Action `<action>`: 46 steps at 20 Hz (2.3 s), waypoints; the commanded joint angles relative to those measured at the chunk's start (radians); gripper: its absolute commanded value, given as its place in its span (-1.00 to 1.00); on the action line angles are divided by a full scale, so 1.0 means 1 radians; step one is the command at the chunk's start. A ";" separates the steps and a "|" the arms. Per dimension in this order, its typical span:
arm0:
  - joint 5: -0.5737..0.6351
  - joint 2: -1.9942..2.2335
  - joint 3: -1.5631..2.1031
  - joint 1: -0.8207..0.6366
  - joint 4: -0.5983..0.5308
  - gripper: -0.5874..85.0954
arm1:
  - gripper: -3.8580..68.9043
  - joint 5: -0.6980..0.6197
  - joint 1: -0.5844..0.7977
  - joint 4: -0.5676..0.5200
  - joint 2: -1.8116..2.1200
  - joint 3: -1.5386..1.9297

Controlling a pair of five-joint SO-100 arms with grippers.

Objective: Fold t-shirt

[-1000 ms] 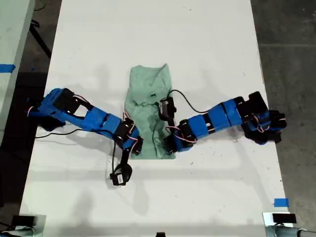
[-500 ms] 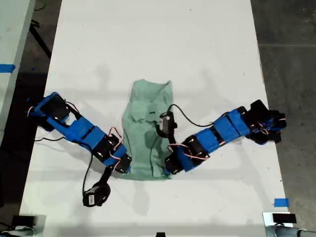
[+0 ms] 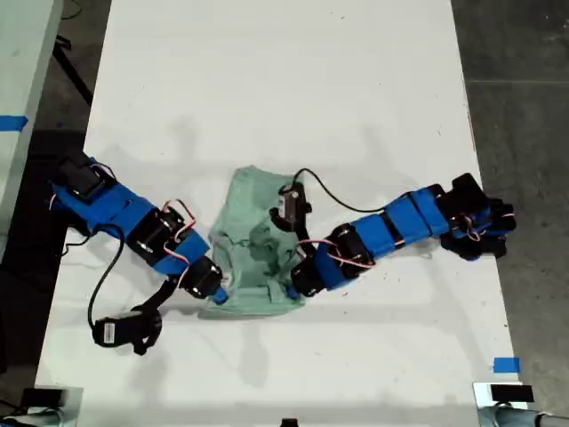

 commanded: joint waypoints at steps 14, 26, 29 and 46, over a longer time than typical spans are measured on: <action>0.305 0.146 0.060 -0.624 0.195 -0.97 | -0.93 -0.336 0.482 0.178 0.198 -0.040; 0.426 1.002 0.569 -1.074 0.135 -0.36 | -0.17 -0.402 0.956 0.374 1.071 0.572; 0.402 1.322 0.865 -1.020 0.054 -0.41 | -0.25 -0.331 0.934 0.374 1.413 0.845; -0.101 2.289 2.209 -0.497 -0.241 -0.88 | -0.84 0.472 0.451 0.067 2.310 2.098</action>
